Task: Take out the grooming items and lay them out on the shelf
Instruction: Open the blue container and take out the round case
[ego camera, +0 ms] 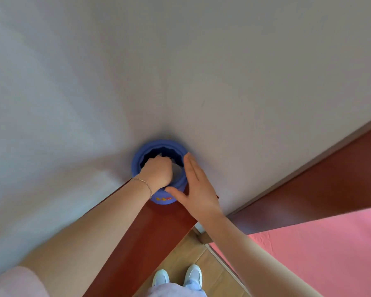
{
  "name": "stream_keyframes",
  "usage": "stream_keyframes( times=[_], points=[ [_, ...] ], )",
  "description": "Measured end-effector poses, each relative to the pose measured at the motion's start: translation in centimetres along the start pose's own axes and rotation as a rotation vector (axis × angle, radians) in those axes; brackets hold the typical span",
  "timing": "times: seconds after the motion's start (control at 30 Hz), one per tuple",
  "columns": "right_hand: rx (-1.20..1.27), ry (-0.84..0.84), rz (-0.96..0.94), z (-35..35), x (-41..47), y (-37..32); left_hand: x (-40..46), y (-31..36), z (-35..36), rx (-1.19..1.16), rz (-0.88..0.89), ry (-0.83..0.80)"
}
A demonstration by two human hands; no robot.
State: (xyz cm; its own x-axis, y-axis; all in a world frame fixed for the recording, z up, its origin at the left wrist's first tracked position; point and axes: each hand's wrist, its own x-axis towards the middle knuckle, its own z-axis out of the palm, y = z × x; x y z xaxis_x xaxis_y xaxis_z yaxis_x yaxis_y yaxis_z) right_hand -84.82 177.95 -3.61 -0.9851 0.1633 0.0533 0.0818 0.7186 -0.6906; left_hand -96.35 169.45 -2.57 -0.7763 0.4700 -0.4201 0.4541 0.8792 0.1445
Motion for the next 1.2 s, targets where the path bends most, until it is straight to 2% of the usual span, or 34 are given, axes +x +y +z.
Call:
stream_keyframes(
  times=[0.17, 0.37, 0.53, 0.63, 0.8, 1.2],
  points=[
    [0.016, 0.001, 0.006, 0.1, -0.1, -0.1, 0.2, 0.0, -0.4, -0.064, -0.050, -0.036],
    [-0.009, -0.006, 0.011, 0.3, -0.1, 0.2, -0.4, -0.7, -1.6, -0.281, 0.008, -0.003],
    [-0.022, 0.017, 0.038, 0.3, 0.0, 0.3, -2.7, -1.6, -2.7, -0.359, 0.037, 0.248],
    [0.013, 0.030, 0.053, 0.3, -0.1, 0.2, -4.7, -3.1, -3.5, -0.495, 0.018, 0.371],
    [0.040, 0.049, 0.055, 0.4, -0.3, 0.4, -9.6, -6.8, -3.6, -0.729, -0.005, 0.477],
    [-0.047, 0.091, 0.064, 1.1, -0.2, 0.8, -22.1, -18.0, 7.7, -1.302, -0.521, 0.588]
  ],
)
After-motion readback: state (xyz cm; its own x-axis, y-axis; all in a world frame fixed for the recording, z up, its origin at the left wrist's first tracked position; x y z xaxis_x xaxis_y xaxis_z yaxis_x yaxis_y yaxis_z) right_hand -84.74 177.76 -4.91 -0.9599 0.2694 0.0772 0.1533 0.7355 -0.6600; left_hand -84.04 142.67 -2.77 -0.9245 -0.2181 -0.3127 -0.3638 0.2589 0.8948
